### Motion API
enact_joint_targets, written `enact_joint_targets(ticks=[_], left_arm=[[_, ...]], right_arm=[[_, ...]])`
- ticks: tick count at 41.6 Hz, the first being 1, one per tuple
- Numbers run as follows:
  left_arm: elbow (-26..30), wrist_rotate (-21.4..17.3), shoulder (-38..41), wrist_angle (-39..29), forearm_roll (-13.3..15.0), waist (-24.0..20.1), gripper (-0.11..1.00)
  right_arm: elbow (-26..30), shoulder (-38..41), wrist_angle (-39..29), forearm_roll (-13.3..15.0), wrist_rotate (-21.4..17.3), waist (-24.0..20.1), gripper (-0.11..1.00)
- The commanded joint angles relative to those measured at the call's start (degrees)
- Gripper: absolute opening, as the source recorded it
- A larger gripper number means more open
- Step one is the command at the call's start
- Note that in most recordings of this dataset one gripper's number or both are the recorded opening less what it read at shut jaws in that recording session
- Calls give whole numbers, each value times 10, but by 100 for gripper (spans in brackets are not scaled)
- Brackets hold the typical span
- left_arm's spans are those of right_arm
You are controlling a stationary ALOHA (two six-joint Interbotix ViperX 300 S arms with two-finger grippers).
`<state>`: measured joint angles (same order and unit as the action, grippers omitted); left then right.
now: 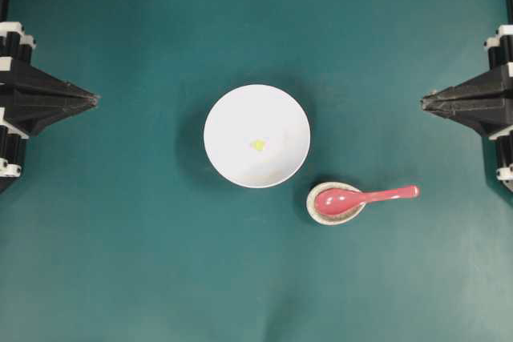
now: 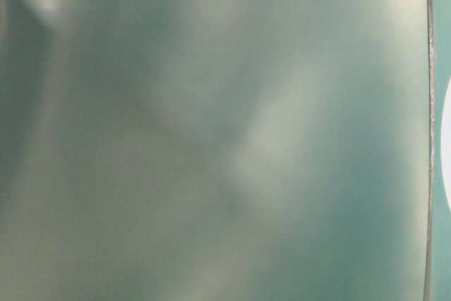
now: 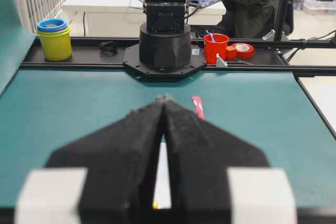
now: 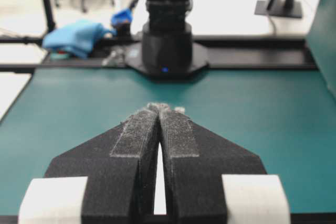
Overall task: Scoop the yellow hexagonal prism block from the bowl with a spoon using the right arm.
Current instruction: 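Move the right gripper toward the pink spoon handle on the spoon rest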
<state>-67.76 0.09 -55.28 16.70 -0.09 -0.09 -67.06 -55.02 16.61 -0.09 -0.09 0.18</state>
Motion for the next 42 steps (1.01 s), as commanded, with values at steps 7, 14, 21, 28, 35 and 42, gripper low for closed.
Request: enact_joint_targets(ticks=[7,14,21,28,35,42], left_arm=[[9,4,3,-4,-4,3,-1],[9,4,2,-4,-4,3,-1],[9,4,2,-4,-4,3,-1],[8,4,4,-4,-5,3,-1],[8,3,4,-4,-5,3,-1],[8,-2,3,-4,-5,3,-1]], right_arm=[[11,5,3,-1,-3,-3,0],[11,5,4,-2,-4,-4,1],[11,6,1,-4,-4,-5,21],[8,13,3,-5,-4,-6,53],[1,42,12,-5,-4,-14,52],[-11,103,57,-9,-4,-37,52]])
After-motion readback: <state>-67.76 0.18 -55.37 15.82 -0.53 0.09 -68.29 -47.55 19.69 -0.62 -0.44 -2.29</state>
